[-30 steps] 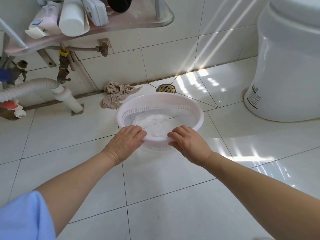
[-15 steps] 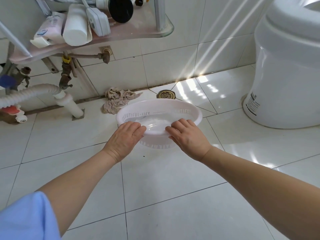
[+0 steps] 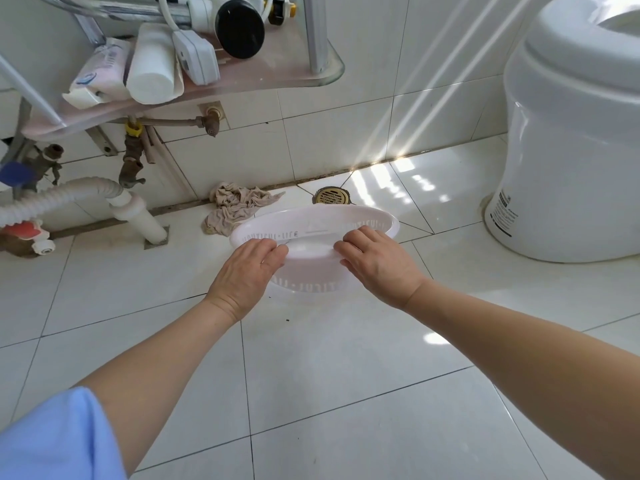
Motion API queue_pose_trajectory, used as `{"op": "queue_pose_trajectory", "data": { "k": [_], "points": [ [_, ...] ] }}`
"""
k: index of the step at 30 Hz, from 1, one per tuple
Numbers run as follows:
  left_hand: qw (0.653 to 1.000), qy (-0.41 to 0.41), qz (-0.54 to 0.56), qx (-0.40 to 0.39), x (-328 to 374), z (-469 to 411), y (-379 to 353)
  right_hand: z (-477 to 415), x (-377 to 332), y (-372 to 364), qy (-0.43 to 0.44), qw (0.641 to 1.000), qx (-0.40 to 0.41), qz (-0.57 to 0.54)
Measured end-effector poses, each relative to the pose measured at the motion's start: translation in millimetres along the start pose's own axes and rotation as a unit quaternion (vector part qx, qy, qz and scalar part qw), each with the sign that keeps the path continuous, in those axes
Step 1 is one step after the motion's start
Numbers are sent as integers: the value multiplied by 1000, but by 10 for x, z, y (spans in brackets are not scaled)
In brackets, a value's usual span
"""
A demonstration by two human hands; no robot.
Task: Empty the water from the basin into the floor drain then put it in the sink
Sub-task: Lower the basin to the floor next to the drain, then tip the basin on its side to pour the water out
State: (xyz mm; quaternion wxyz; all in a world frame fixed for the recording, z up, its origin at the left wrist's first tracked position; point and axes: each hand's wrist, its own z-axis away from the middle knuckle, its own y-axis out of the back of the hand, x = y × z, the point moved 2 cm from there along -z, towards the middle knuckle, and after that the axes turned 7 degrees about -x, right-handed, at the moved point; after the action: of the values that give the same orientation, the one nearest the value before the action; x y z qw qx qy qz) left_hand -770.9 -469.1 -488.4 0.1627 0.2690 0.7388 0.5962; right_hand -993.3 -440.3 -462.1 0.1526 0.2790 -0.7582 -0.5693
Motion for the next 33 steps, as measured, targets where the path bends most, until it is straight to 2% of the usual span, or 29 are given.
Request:
{"op": "queue_pose_trajectory", "data": {
  "k": [4, 8, 14, 22, 33],
  "points": [
    [996, 59, 64, 1, -18, -66, 12, -17, 6, 9, -13, 1000, 8, -9],
    [1000, -1, 14, 21, 1, -106, 63, -52, 26, 7, -28, 999, 16, -17],
    [998, 2, -22, 61, -15, -208, 103, -104, 58, -2, -60, 998, 31, -18],
    [995, 31, -16, 96, -18, -367, 115, -164, 129, 6, -83, 995, 45, -19],
    [989, 46, -21, 139, -64, -433, 133, -139, 173, 10, -99, 995, 9, 0]
  ]
}}
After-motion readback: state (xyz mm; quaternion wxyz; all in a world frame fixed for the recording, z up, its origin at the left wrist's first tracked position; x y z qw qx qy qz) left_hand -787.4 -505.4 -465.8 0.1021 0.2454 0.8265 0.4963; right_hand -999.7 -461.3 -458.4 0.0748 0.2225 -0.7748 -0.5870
